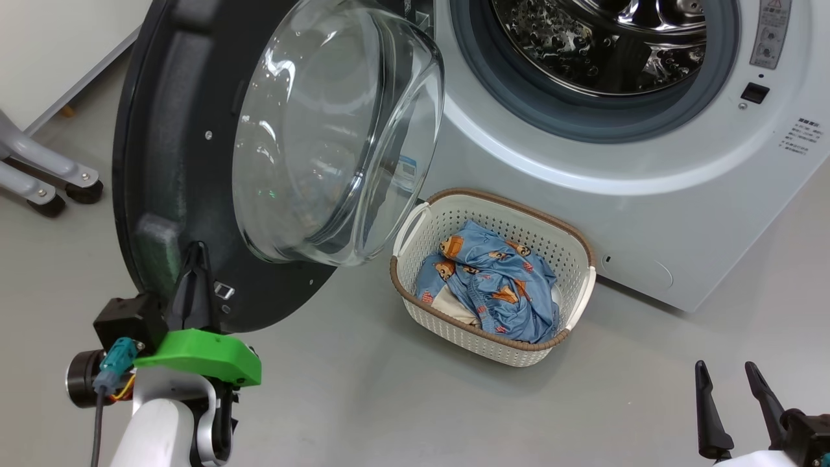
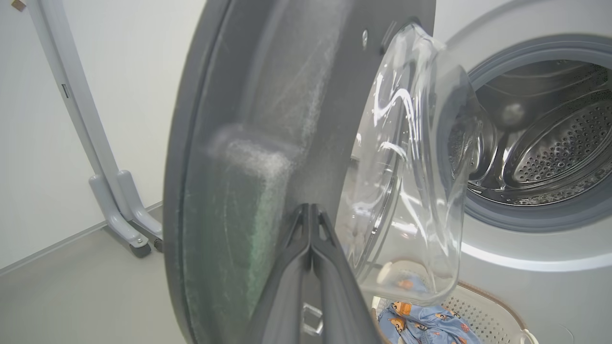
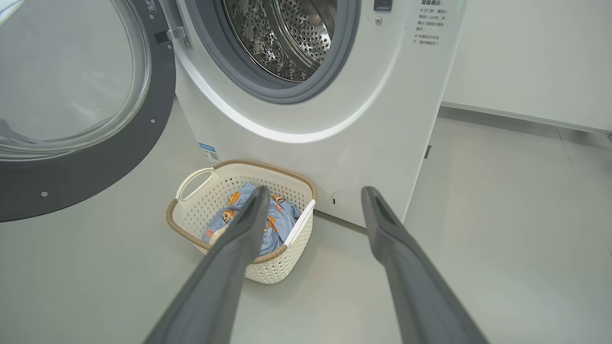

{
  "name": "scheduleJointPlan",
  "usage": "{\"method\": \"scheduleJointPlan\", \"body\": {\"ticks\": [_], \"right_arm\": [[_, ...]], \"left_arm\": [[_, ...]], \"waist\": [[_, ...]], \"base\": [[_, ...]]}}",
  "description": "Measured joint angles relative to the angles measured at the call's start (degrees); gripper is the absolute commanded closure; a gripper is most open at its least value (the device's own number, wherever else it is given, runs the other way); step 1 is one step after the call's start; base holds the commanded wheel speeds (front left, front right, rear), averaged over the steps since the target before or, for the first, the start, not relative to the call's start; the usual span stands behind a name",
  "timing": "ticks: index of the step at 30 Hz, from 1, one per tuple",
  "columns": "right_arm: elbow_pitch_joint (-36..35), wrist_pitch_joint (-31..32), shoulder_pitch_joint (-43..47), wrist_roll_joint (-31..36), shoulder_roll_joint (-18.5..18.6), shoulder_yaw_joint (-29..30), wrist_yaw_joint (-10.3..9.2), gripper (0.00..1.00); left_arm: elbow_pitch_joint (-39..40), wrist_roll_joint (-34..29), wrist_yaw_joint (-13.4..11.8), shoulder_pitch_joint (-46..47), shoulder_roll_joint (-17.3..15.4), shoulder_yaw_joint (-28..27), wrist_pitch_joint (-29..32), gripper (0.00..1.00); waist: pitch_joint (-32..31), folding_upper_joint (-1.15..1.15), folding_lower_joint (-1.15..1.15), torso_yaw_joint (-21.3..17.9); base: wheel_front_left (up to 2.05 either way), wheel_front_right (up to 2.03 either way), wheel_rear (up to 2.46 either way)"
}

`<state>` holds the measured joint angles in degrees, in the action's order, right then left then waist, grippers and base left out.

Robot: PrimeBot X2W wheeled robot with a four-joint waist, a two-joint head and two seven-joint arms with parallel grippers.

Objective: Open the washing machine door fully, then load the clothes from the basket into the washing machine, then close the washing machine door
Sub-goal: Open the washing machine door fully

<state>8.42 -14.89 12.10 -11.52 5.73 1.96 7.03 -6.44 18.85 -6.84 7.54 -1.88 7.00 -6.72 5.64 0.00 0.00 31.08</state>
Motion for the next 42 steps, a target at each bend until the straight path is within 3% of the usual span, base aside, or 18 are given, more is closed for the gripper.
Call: {"method": "scheduleJointPlan", "body": {"ticks": [12,23,42], "right_arm": [[0.6,0.0,0.0,-0.5,0.8,-0.6,0.0,0.0],[-0.1,0.0,0.0,-0.5,1.2,-0.5,0.0,0.0],[-0.6,0.0,-3.6,-0.5,1.3,-0.6,0.0,0.0]], "left_arm": [[-7.6,0.4,0.0,5.1,0.4,-3.5,-2.7,1.0],[-14.4,-0.3,0.0,10.6,0.8,-12.6,-5.2,1.0],[-24.2,-7.3,-0.2,20.6,-1.1,-27.8,-7.0,1.0]], "waist": [[-0.6,0.0,0.0,-0.3],[1.7,0.0,0.0,-1.1],[7.6,0.0,0.0,-8.1]], "base": [[0.0,0.0,0.0],[0.0,0.0,0.0],[0.0,0.0,0.0]]}}
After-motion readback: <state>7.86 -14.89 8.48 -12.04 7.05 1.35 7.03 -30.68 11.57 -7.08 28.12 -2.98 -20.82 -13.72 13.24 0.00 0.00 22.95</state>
